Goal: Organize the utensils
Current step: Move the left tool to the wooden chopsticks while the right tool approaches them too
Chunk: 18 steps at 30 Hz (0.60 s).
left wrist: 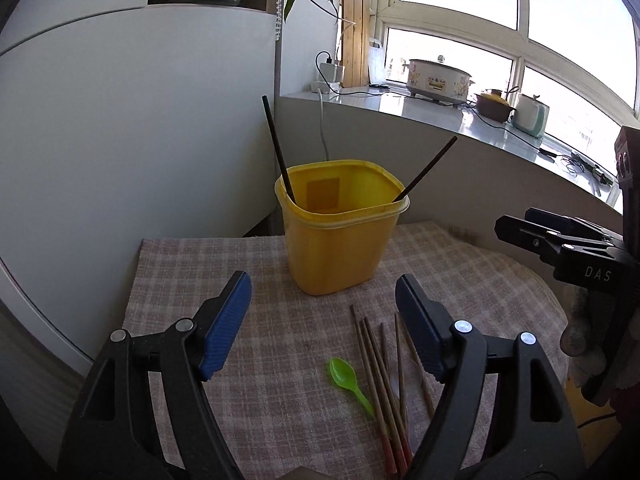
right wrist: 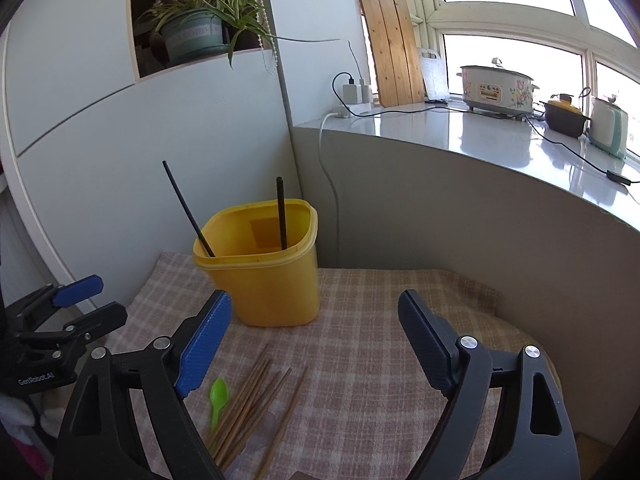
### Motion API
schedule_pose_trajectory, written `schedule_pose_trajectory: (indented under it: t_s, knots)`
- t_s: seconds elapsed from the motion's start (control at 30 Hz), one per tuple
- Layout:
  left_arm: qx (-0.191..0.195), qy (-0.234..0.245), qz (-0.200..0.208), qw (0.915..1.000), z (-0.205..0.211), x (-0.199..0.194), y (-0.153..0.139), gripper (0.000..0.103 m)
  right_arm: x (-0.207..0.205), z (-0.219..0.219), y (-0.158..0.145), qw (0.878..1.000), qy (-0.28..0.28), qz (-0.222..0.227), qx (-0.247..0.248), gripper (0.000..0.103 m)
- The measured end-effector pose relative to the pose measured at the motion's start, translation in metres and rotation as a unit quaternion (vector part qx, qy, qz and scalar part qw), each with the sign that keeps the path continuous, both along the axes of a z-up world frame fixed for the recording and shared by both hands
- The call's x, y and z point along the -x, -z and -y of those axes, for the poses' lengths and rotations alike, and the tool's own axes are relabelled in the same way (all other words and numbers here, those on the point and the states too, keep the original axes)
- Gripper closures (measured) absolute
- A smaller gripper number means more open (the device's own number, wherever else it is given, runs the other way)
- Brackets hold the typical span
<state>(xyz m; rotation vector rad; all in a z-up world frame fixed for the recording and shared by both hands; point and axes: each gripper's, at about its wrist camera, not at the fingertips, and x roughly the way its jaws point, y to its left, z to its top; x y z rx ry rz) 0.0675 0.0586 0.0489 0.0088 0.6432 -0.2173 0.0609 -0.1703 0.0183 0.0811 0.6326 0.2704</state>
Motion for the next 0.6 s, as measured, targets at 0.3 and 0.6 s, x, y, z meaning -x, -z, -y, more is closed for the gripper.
schedule_pose_trajectory:
  t_s: [0.3,0.6]
  knots:
    - [0.010,0.007,-0.046,0.9988,-0.007,0.005,0.032,0.026,-0.002,0.007,0.035,0.997,-0.009,-0.071,0.008,0.016]
    - [0.080,0.047,-0.158,0.9830,-0.016,0.007,0.078,0.047,-0.002,0.004,0.073,0.987,-0.046,-0.151,-0.030,0.017]
